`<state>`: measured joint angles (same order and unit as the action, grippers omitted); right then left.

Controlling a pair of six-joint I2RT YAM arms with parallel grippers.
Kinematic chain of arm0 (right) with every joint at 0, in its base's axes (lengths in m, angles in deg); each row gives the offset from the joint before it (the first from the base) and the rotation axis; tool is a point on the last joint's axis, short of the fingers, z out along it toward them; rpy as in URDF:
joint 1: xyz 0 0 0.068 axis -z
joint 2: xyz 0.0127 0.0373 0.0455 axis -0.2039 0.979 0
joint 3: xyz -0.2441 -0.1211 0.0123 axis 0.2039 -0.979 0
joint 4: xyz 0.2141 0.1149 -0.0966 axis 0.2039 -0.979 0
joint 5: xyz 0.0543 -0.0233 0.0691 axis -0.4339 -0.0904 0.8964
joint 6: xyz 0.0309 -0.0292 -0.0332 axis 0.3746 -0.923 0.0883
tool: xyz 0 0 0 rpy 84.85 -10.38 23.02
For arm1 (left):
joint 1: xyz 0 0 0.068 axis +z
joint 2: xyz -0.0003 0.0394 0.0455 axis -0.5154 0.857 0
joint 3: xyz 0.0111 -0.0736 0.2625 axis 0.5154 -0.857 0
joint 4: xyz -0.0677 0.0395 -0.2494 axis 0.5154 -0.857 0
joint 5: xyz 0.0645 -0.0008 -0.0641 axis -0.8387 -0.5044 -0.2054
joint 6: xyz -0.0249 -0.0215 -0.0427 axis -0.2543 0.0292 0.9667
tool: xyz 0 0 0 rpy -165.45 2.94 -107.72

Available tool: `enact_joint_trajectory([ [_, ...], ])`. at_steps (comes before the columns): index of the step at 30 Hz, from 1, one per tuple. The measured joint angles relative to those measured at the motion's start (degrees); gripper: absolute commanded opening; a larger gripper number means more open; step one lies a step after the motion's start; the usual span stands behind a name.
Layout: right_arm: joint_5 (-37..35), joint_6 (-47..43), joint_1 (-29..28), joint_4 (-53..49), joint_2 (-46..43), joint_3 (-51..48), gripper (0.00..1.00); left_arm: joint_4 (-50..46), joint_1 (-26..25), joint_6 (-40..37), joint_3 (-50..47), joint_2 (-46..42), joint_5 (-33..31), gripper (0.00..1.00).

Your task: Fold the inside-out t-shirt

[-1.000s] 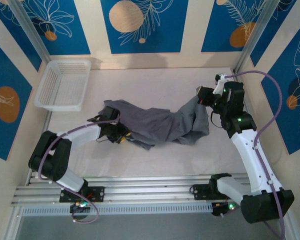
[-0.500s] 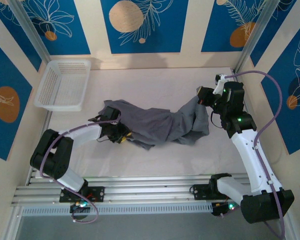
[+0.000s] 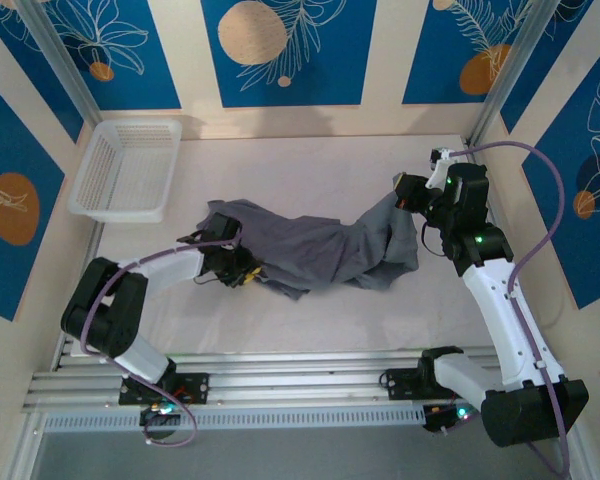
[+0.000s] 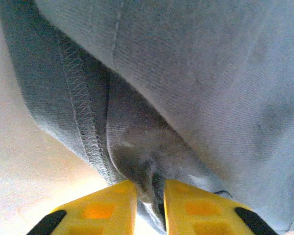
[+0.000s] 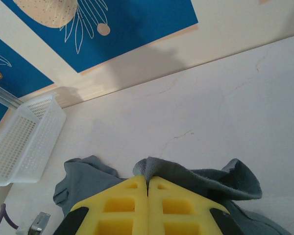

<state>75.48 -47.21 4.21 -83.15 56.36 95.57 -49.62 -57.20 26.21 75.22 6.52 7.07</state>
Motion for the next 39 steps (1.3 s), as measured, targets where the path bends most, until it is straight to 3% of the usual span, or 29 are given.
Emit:
enact_joint_trajectory([
  [8,0.0,0.0,-0.11,-0.15,0.0,0.0,0.0,0.28,0.0,0.07,0.0,0.94,0.02,0.22],
  [10,0.0,0.02,-0.13,-0.15,0.0,0.0,0.0,0.74,0.0,0.22,0.0,1.29,0.04,0.16],
  [13,0.0,0.02,-0.35,-0.15,0.0,0.0,0.0,1.97,-0.02,0.72,0.0,2.14,0.31,0.0],
  [18,-0.04,-0.04,-0.37,-0.72,0.13,0.98,0.0,-1.14,-0.04,-1.68,2.4,0.87,-0.48,0.0],
  [21,-0.5,-1.49,-0.37,-2.56,2.38,7.56,0.0,-11.85,0.87,-7.78,12.74,-4.76,-5.18,0.0],
  [24,-1.57,-5.51,0.09,-3.21,7.39,21.55,0.0,-21.29,4.11,-15.96,33.92,-9.75,-10.95,0.0],
  [29,-3.45,-10.25,5.14,1.53,11.39,44.61,0.0,-27.98,19.47,-25.81,68.32,-15.63,-16.04,0.0],
  [31,-3.48,-11.3,6.78,3.28,11.61,50.8,0.0,-30.95,21.75,-28.0,77.24,-16.5,-16.59,0.0],
  [35,-3.15,-12.87,7.3,4.26,13.35,61.75,0.0,-34.62,22.6,-30.62,87.78,-17.66,-15.52,0.0],
  [39,-2.97,-14.03,7.58,3.89,16.2,69.18,0.0,-35.67,22.75,-31.54,88.94,-16.59,-12.17,0.0],
])
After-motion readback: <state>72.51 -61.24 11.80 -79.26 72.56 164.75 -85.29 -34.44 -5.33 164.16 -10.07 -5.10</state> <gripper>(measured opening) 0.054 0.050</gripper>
